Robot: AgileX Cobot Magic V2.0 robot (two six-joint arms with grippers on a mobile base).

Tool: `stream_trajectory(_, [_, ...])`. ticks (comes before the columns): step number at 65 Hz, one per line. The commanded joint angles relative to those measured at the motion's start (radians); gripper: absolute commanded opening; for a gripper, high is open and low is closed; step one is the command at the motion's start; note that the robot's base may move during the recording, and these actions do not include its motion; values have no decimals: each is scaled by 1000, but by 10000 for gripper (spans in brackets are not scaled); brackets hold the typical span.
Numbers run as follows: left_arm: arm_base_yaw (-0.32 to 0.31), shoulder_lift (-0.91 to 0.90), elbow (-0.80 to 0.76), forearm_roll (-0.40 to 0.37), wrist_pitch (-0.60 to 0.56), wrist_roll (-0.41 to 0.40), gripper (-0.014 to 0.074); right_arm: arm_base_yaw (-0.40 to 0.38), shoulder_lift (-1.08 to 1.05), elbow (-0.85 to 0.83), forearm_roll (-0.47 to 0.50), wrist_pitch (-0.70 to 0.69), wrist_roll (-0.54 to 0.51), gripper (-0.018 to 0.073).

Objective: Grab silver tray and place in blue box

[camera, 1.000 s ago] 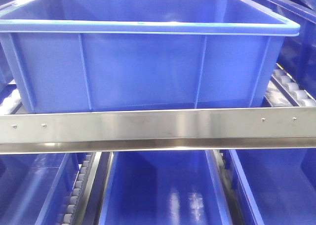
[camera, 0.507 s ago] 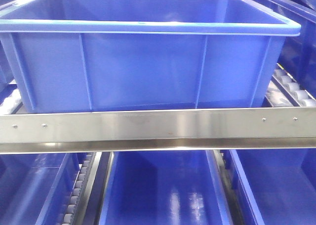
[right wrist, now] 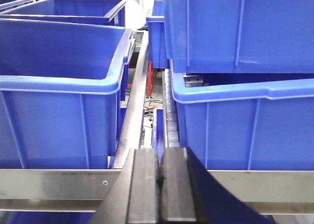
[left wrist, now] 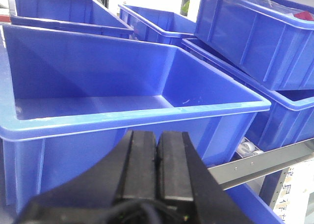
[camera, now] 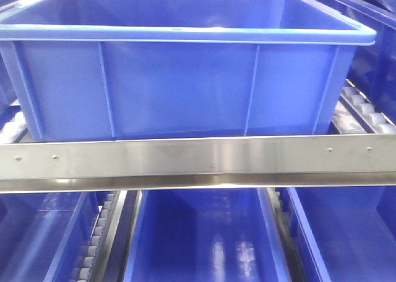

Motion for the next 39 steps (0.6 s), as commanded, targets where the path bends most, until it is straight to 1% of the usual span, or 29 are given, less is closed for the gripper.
stream_trajectory(1, [-1,2,-29,-17,-59,-4,-98,-5,-21,2,-11,-101,-2,49])
stream_trajectory(7, [-1,2,-29,-15,-57,-4,-98,-5,-21,2,-11,-101,-2,49])
stream_trajectory(10, [-1,2,-29,-19,-37,-4,-98,-5,-21,2,-11,-101,-2,49])
stream_trajectory(17, [-1,2,-29,-107,15,-1,-98,-5,-21,2,-11,-101,-2,49])
stream_trajectory(19, [-1,2,-29,-137,31,28,-98,-5,-21,2,-11,-101,-2,49])
stream_trajectory(20, [-1,2,-29,-167,39,50,-98,-5,-21,2,-11,-101,-2,49])
stream_trajectory(21, [-1,2,-29,-190,45,94,-98,-5,-21,2,-11,-101,-2,49])
stream_trajectory(23, [-1,0,-29,-264,50,172,-98,-5,-21,2,-11,-101,-2,49])
stream_trajectory(24, [-1,-3,-29,-309,51,242,-98,-5,-21,2,-11,-101,-2,49])
stream_trajectory(25, [-1,-8,-29,-339,51,293,-98,-5,-21,2,-11,-101,-2,49])
stream_trajectory(28, [0,-36,-29,-473,51,535,-98,-5,-21,2,-11,-101,-2,49])
stream_trajectory(29, [0,-45,-29,-509,51,585,-98,-5,-21,2,-11,-101,-2,49])
stream_trajectory(30, [0,-53,-29,-560,54,634,-98,-5,-21,2,-11,-101,-2,49])
stream_trajectory(31, [0,-67,-29,-593,56,707,-98,-5,-21,2,-11,-101,-2,49])
stream_trajectory(32, [0,-77,-29,-643,58,756,-98,-5,-21,2,-11,-101,-2,49])
stream_trajectory(33, [0,-92,-29,-675,65,827,-98,-5,-21,2,-11,-101,-2,49])
stream_trajectory(34, [0,-102,-29,-726,71,873,-98,-5,-21,2,-11,-101,-2,49])
stream_trajectory(35, [0,-118,-29,-761,84,936,-98,-5,-21,2,-11,-101,-2,49])
stream_trajectory(36, [0,-128,-29,-812,93,977,-98,-5,-21,2,-11,-101,-2,49])
stream_trajectory(37, [3,-143,-29,-843,113,1035,-98,-5,-21,2,-11,-101,-2,49])
stream_trajectory(38, [5,-153,-29,-884,126,1070,-98,-5,-21,2,-11,-101,-2,49])
stream_trajectory(39, [12,-169,-29,-907,149,1112,-98,-5,-21,2,-11,-101,-2,49])
